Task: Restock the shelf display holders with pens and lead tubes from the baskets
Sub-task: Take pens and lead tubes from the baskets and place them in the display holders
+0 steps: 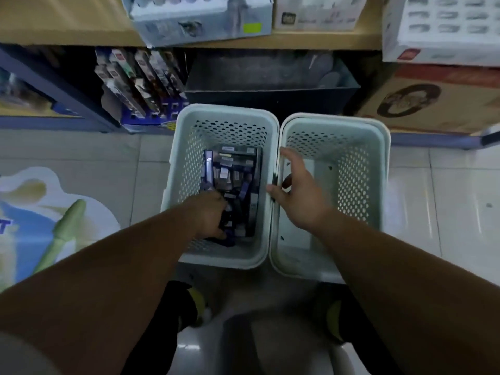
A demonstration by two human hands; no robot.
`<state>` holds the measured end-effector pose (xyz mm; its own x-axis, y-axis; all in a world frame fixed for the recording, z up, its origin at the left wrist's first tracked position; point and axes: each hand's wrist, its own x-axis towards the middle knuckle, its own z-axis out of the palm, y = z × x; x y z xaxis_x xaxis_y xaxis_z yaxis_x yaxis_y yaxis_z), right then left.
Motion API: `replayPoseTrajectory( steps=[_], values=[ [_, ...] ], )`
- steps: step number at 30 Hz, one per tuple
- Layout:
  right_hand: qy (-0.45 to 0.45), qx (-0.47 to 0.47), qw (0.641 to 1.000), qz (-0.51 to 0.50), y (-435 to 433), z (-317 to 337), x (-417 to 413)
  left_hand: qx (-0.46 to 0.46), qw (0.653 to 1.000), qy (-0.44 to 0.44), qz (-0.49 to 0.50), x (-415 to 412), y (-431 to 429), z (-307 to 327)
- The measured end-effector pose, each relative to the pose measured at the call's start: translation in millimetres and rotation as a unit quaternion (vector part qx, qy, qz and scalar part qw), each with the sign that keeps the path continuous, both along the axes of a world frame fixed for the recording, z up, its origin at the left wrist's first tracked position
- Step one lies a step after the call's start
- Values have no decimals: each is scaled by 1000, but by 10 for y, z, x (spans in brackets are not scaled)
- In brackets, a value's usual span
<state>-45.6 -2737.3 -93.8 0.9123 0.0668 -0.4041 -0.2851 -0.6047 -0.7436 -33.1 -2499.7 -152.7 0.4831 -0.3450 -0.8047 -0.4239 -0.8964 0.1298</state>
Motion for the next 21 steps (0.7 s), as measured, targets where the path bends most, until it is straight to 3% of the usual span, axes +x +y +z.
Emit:
replayPoseTrajectory(
  steps=[7,13,21],
  values=[
    [9,17,1000,-7,7,-30,-34,28,997,3,-75,71,-11,-123],
    [17,54,998,-12,-7,-49,-50,11,995,103,2,114,-36,-181],
    [27,61,998,-22,21,-55,-55,-15,988,138,67,103,-24,-236]
  ],
)
